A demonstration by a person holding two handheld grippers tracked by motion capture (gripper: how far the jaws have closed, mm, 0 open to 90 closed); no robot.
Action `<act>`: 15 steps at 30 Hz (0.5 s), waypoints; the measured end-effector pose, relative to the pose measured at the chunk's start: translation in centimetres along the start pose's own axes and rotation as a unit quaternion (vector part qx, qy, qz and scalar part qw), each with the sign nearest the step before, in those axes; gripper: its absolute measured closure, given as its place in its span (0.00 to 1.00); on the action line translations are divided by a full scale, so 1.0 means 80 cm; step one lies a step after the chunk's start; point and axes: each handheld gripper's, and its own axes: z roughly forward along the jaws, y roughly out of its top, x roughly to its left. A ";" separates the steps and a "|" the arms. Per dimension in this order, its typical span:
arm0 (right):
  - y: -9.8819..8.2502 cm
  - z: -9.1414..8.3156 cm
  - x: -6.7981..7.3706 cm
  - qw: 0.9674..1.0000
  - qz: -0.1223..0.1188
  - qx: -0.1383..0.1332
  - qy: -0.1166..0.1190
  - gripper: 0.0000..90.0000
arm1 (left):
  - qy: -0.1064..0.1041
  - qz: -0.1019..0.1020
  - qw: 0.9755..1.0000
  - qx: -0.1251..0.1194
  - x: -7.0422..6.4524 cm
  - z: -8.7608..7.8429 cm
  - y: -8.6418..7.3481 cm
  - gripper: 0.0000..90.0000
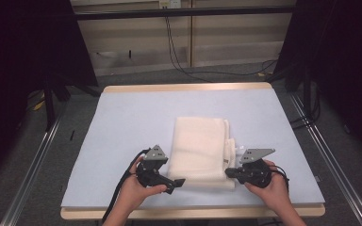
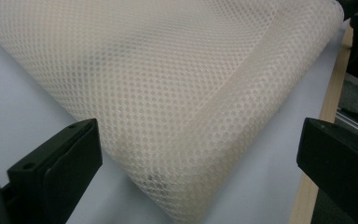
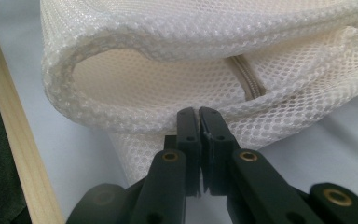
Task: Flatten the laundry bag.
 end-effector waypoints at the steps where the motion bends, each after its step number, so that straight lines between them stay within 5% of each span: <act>1: 0.000 0.000 0.000 1.000 -0.001 -0.001 0.000 0.96 | 0.004 0.002 1.000 0.002 -0.001 0.002 0.000 0.00; 5: 0.000 0.000 -0.001 1.000 0.001 0.000 0.003 0.96 | 0.019 0.012 1.000 0.015 -0.003 0.007 0.000 0.00; 15: 0.000 0.000 0.000 1.000 0.002 -0.002 -0.002 0.95 | 0.021 0.037 0.999 0.021 -0.012 0.019 0.003 0.06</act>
